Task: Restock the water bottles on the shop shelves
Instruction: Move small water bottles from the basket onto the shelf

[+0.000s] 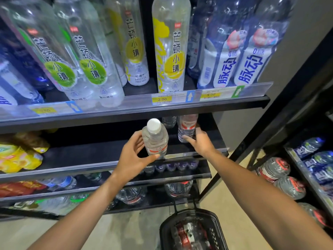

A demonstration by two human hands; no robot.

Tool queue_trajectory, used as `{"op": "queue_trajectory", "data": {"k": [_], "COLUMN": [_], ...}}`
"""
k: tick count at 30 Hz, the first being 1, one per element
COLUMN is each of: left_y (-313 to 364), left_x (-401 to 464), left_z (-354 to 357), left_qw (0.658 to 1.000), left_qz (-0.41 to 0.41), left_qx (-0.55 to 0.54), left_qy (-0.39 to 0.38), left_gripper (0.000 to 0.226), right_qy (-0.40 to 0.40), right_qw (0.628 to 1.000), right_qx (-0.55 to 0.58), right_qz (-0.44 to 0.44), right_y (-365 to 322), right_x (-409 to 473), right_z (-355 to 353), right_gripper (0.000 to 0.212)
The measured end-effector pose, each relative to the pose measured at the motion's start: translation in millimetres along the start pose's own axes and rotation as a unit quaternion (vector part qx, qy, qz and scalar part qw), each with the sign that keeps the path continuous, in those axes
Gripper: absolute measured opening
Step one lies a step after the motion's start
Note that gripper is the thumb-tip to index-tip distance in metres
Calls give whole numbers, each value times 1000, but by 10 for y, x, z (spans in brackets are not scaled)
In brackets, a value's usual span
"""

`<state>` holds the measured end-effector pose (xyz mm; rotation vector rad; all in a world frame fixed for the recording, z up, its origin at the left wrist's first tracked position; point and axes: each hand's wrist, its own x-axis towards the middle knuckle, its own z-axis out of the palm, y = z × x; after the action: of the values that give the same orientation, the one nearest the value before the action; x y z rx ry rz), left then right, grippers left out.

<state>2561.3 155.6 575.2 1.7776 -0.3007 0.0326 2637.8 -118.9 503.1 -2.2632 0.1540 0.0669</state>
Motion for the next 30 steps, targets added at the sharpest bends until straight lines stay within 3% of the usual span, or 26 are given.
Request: {"op": "queue_trajectory", "data": {"k": [16,19,26,30], "left_y": [-201,-357,-653,-704], "left_x": [374,550,804,933], "left_z": [304,413,476,456], "left_qw": [995,998,995,990], "left_qz": [78,29,-74,-115], "left_qx": [52,52,-66,-76], "left_qy": [-24,-18,15,-9], "left_gripper": [64,61,62,67], "right_qy": [-6,-13,-24,-24], "right_qw": [998,997,996,995], "right_qx": [-54,-75,-89,-95], "right_qz": [9,10,22,28], "right_y": [0,11,13,30], "right_x": [-77,-77,-63,-80], "right_z": [1,4,6,32], "right_gripper": [48,43,44,43]}}
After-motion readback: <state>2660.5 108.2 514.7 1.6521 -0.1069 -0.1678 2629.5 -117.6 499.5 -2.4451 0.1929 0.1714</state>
